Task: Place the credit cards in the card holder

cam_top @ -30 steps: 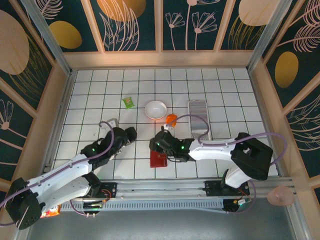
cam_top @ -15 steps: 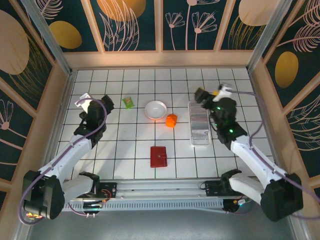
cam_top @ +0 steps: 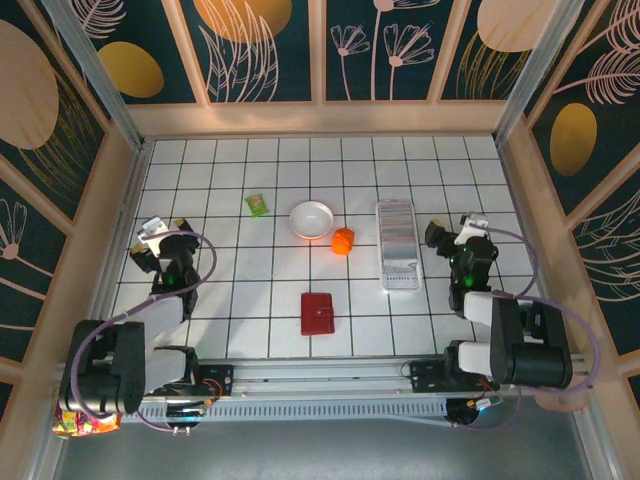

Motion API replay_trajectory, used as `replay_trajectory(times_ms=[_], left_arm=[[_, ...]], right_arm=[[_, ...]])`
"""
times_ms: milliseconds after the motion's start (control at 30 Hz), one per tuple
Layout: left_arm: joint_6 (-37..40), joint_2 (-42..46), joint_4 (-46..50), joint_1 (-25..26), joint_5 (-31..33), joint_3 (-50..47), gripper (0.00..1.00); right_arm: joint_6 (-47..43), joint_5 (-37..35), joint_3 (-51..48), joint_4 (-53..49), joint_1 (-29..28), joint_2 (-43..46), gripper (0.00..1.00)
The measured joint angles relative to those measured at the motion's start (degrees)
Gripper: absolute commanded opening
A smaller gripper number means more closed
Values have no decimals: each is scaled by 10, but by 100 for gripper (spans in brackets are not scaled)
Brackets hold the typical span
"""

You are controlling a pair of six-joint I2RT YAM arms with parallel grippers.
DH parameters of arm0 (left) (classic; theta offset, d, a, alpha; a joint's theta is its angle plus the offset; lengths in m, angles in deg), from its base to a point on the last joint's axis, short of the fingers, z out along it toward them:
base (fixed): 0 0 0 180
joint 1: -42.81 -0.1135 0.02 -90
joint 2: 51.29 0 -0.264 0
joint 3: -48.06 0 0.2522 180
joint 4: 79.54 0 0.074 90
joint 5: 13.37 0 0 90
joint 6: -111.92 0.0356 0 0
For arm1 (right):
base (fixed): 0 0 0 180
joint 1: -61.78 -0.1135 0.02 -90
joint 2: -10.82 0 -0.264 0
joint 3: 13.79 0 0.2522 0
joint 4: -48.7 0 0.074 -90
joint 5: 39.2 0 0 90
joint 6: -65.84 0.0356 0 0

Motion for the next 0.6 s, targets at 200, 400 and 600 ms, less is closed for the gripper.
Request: replay_trajectory(times_ms=[200,400,600], left_arm=[[33,-56,-103,-9,-61,-5,99],[58,-162,-257,-11,-164,-26,99],[71,-169,-291,-12,-195,-30,99]], right_arm=[[-9,7,-14,151,1,-89,94],[-12,3,-11,207,0,-145,99],[-17,-31,6,209,-18,-145,99]])
